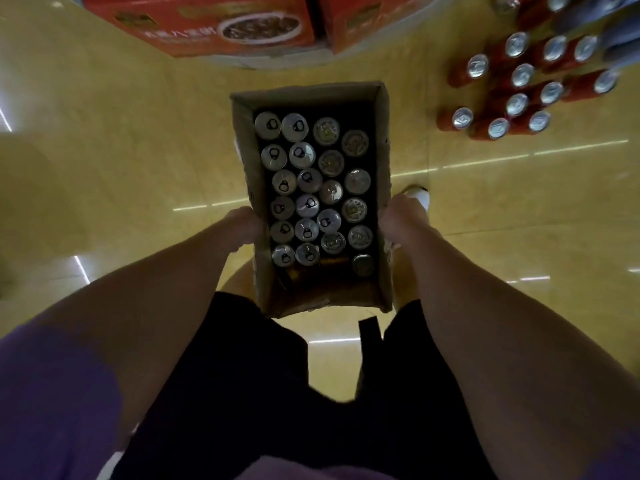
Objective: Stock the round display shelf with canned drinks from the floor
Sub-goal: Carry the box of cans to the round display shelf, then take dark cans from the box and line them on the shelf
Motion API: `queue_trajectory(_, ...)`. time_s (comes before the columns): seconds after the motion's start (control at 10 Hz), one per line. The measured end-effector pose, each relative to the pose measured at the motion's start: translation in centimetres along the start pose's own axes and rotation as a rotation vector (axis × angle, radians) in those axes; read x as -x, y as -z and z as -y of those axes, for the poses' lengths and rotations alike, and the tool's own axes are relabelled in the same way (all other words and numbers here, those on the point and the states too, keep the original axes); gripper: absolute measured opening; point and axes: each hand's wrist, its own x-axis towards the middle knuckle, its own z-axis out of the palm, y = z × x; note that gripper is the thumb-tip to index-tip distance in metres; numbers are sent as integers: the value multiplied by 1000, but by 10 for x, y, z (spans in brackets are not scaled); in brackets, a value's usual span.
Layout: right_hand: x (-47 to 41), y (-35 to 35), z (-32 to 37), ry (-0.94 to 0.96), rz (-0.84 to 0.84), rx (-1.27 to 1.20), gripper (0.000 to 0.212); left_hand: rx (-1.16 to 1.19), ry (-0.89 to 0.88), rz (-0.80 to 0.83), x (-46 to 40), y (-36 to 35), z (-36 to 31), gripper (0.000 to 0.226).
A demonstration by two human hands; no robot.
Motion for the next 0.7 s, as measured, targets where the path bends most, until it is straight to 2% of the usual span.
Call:
queue_trajectory(0.1,-48,-3,-18,-15,-11,8,28,85,-10,1,-61,-12,-20,23)
queue_trajectory(0.2,-93,-3,-34,-37,-19,13,27,264,-119,-58,-91,-14,-51,36)
queue_trajectory(0.4,-167,6,-48,-49,-107,35,25,331,-151,-22,-138,-3,-107,33)
queue_trajectory(0.5,-194,17,-49,-39,-156,76,32,369,-166,-11,-151,4,-129,42)
queue_trajectory(0.7,-235,33,-40,-21,-232,133,35,384,-186,-98,-188,12,-162,46)
